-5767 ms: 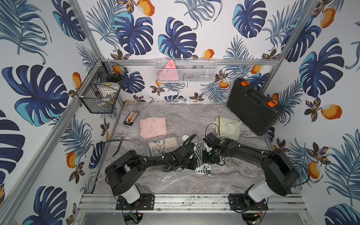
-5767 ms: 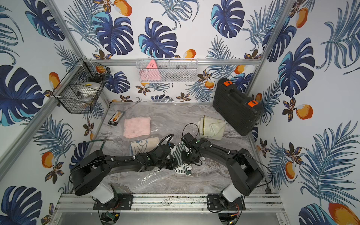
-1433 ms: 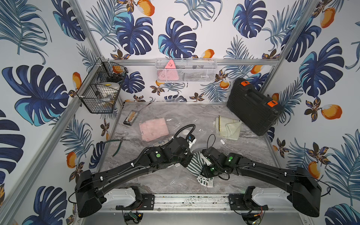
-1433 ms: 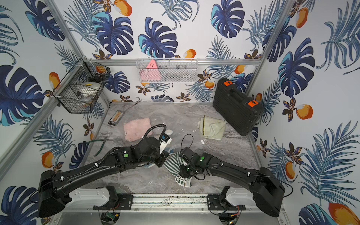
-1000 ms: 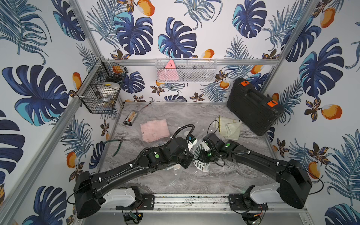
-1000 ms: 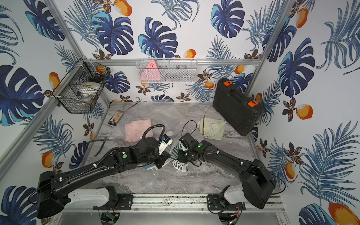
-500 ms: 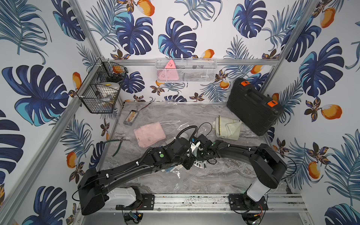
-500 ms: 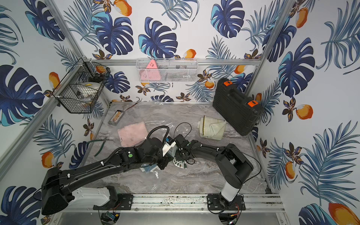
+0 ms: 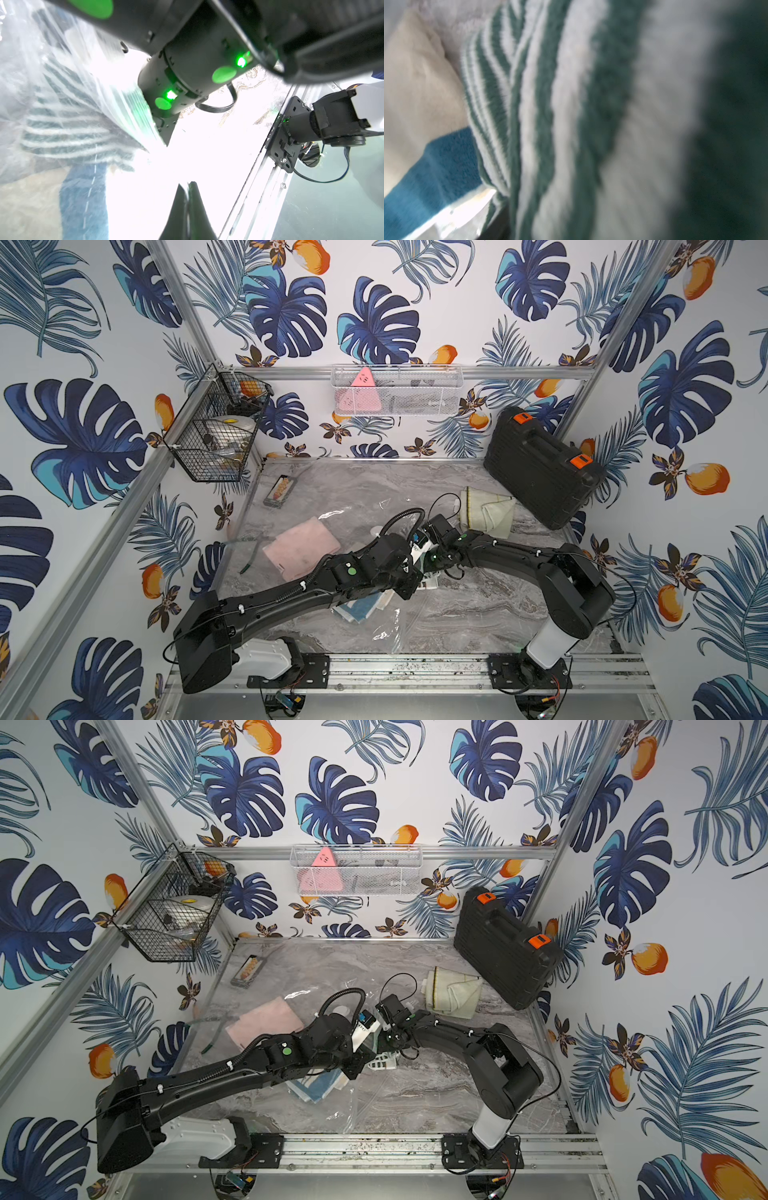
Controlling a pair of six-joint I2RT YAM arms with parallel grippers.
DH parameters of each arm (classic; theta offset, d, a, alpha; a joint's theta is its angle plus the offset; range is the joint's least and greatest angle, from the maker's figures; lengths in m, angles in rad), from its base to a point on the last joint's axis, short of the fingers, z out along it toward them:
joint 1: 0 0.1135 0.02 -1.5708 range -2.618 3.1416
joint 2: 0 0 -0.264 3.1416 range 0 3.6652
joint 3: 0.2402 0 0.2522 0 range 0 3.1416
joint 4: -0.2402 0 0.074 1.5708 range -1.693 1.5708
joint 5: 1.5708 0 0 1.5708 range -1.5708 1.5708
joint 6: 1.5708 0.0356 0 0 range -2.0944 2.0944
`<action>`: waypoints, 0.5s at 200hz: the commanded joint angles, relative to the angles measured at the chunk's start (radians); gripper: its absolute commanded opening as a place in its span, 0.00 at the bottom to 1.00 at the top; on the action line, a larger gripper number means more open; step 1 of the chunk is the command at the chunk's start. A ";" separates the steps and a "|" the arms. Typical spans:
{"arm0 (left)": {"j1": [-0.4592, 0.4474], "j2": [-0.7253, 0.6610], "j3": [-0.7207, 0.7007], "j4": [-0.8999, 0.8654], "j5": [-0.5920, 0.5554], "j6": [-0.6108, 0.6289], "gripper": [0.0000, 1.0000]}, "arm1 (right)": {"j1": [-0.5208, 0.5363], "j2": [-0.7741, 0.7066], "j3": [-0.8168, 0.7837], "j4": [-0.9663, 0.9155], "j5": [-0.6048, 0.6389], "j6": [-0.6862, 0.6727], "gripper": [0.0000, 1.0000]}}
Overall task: Place the folded towel into the vacuum bag
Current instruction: Place the towel in the vacuum bag.
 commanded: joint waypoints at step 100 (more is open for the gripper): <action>0.000 0.090 0.005 0.064 0.046 -0.014 0.00 | -0.156 -0.489 -0.403 0.062 -0.351 0.579 0.64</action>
